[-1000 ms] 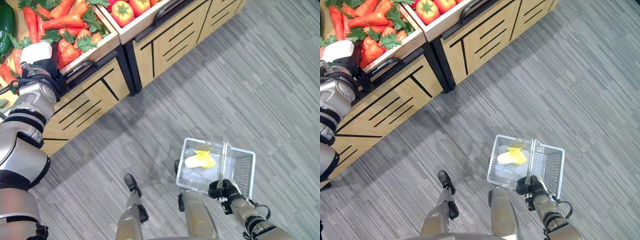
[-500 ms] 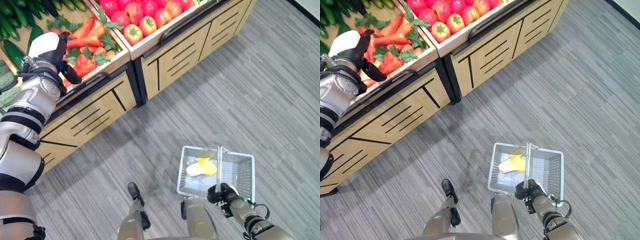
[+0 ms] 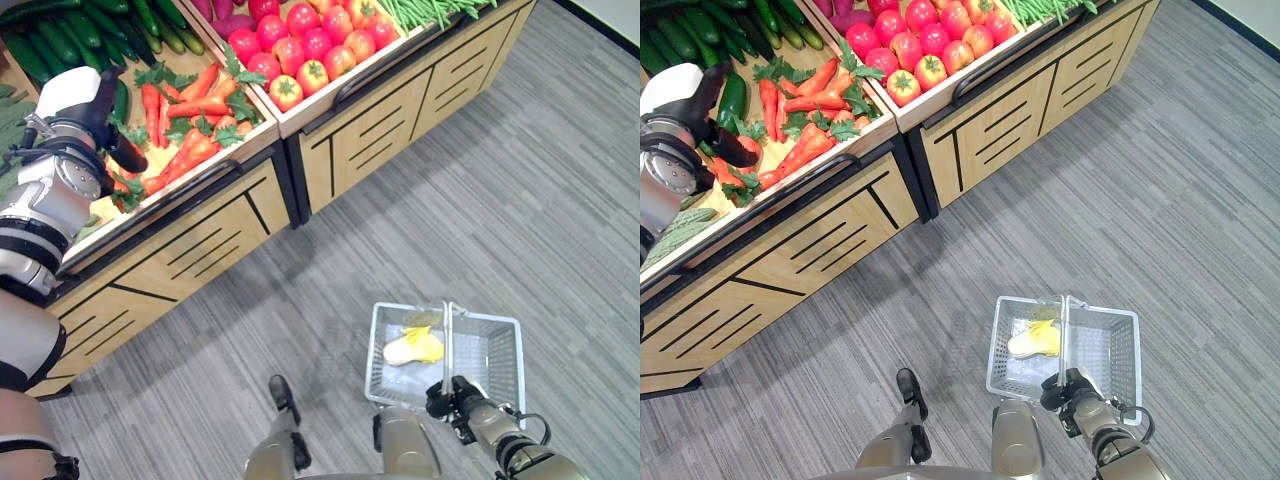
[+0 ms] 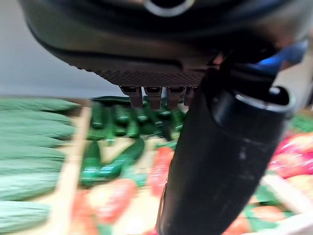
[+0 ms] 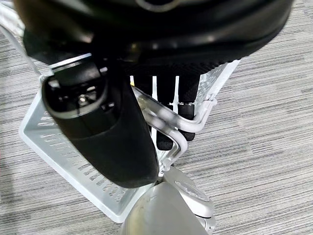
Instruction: Get the vegetables into the basket
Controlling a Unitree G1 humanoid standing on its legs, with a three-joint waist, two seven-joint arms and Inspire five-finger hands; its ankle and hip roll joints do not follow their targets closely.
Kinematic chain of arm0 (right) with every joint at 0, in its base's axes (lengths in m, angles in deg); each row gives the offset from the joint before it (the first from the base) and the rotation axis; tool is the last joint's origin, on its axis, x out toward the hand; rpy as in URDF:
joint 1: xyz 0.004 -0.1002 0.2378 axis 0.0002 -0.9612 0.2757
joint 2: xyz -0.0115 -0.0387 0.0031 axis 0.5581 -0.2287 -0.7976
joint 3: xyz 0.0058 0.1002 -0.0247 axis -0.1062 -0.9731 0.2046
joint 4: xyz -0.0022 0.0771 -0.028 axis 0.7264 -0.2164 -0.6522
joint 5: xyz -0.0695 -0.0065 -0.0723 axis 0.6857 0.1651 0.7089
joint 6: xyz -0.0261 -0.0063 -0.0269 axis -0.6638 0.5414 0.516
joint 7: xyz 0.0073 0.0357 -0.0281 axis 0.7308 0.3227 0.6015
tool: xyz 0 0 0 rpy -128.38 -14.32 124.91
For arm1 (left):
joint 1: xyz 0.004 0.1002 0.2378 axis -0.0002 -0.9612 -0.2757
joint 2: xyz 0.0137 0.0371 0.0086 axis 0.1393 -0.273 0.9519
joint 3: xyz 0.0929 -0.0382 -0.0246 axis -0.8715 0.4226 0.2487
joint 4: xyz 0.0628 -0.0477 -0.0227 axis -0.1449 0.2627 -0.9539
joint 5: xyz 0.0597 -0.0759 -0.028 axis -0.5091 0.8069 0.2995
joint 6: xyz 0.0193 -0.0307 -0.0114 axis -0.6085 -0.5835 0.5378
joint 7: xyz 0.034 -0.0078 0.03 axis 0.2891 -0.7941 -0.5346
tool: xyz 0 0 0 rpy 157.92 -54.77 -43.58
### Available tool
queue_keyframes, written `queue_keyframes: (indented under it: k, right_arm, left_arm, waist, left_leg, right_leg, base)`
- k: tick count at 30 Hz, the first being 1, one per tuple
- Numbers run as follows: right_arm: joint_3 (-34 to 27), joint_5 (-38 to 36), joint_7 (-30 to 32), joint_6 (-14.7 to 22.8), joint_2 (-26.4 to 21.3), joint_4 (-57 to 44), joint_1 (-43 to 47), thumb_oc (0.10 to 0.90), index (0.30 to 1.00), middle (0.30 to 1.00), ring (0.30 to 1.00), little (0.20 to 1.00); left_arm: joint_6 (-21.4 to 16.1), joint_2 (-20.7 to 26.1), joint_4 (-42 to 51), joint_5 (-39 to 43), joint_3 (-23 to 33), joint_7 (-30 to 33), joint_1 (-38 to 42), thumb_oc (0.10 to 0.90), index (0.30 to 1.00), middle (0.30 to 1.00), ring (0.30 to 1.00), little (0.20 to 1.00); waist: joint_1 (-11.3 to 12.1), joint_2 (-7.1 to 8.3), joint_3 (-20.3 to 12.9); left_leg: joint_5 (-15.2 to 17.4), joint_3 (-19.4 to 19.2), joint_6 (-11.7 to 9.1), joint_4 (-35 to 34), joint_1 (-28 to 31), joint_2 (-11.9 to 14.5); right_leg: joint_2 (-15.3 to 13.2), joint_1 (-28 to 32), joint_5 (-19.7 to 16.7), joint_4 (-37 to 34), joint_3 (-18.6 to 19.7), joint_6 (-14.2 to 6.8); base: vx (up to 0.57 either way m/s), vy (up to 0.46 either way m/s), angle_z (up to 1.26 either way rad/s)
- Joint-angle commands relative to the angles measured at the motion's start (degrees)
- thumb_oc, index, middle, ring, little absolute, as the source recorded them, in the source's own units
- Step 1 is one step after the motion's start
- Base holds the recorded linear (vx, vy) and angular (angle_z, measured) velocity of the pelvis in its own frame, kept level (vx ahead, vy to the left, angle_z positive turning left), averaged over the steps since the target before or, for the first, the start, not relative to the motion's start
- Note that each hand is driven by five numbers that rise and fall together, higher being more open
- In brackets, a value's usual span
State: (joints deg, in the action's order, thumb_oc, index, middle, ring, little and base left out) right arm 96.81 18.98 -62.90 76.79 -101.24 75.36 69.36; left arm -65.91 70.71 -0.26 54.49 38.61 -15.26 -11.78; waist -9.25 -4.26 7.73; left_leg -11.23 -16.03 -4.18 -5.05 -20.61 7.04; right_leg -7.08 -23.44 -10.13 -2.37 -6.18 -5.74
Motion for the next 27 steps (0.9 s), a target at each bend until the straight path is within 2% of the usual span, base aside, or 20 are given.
queue_keyframes:
  k: [1, 6, 14, 27]
  right_arm:
    - [5.3, 0.8, -0.9, -2.7, -2.2, 3.3, -4.9, 0.400, 0.300, 0.300, 0.300, 0.300]
    - [5.4, -0.8, -1.1, -2.4, -1.7, 2.5, -5.6, 0.400, 0.300, 0.300, 0.300, 0.300]
    - [5.2, -2.7, -1.1, -1.9, -1.5, 0.8, -6.0, 0.400, 0.300, 0.300, 0.300, 0.300]
    - [4.5, -6.4, -0.8, -1.4, -1.4, -2.2, -5.4, 0.400, 0.300, 0.300, 0.300, 0.300]
  left_arm:
    - [-0.1, 3.6, -6.5, -4.0, 1.4, 3.2, 17.0, 0.900, 1.000, 1.000, 1.000, 1.000]
    - [0.5, 3.4, -9.8, -5.9, -1.7, 2.2, 20.6, 0.900, 1.000, 1.000, 1.000, 1.000]
    - [1.2, 4.2, -12.0, -6.7, -2.5, 2.0, 21.9, 0.900, 1.000, 1.000, 1.000, 1.000]
    - [2.3, 5.1, -13.7, -6.0, 0.7, 2.0, 19.1, 0.900, 1.000, 1.000, 1.000, 1.000]
  waist:
    - [-0.8, 0.98, 0.3]
    - [-1.4, 0.86, 0.3]
    - [-1.9, 0.02, 0.2]
    - [-2.6, -0.72, 1.4]
  left_leg:
    - [5.2, 2.0, -2.8, 0.1, 2.6, -1.9]
    - [4.6, 1.5, -3.1, 0.1, 0.4, -1.9]
    - [4.1, 1.2, -3.5, 0.1, -2.4, -1.5]
    - [3.5, 0.3, -4.1, 0.1, -6.3, -0.4]
  right_leg:
    - [-0.4, -3.6, -5.1, -2.0, -1.4, -4.5]
    - [-0.4, -6.2, -5.6, -2.0, -0.8, -4.5]
    - [-0.4, -9.1, -6.3, -2.2, -0.4, -4.5]
    - [0.8, -13.9, -7.1, -2.5, 0.5, -4.3]
  base:
    - [-0.03, 0.013, -0.05]
    - [-0.02, 0.009, -0.07]
    - [0.01, -0.010, -0.08]
    - [0.01, -0.015, -0.07]
